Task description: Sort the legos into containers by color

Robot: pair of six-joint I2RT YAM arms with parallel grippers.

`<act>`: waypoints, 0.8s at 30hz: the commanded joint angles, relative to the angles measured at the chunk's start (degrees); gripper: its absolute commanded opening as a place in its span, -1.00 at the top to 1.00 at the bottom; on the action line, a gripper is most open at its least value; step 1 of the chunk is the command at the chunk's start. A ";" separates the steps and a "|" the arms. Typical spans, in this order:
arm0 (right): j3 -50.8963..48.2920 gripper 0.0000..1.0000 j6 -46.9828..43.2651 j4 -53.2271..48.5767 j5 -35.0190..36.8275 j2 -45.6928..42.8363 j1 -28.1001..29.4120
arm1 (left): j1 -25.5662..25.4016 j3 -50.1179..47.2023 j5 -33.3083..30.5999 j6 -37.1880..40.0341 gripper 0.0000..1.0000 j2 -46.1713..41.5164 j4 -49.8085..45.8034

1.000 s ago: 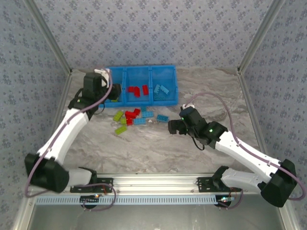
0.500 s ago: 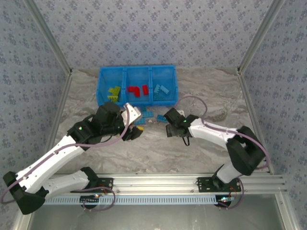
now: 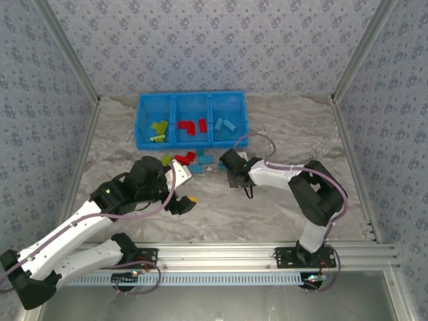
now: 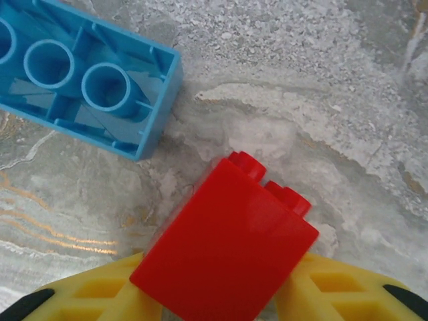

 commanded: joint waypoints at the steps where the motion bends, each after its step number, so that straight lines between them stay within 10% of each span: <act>1: 1.34 0.05 0.01 1.39 -0.40 1.17 -0.40 | -0.25 -0.62 0.47 -0.42 -0.85 -0.63 1.71; 6: 1.47 -0.66 0.73 1.90 -1.05 0.94 -1.45 | -0.38 -1.04 0.50 -0.55 -0.87 -0.61 2.34; 24: -0.77 0.19 0.13 3.48 -0.13 -3.21 -0.83 | -0.36 -2.06 -0.20 -1.15 -0.92 -1.40 3.87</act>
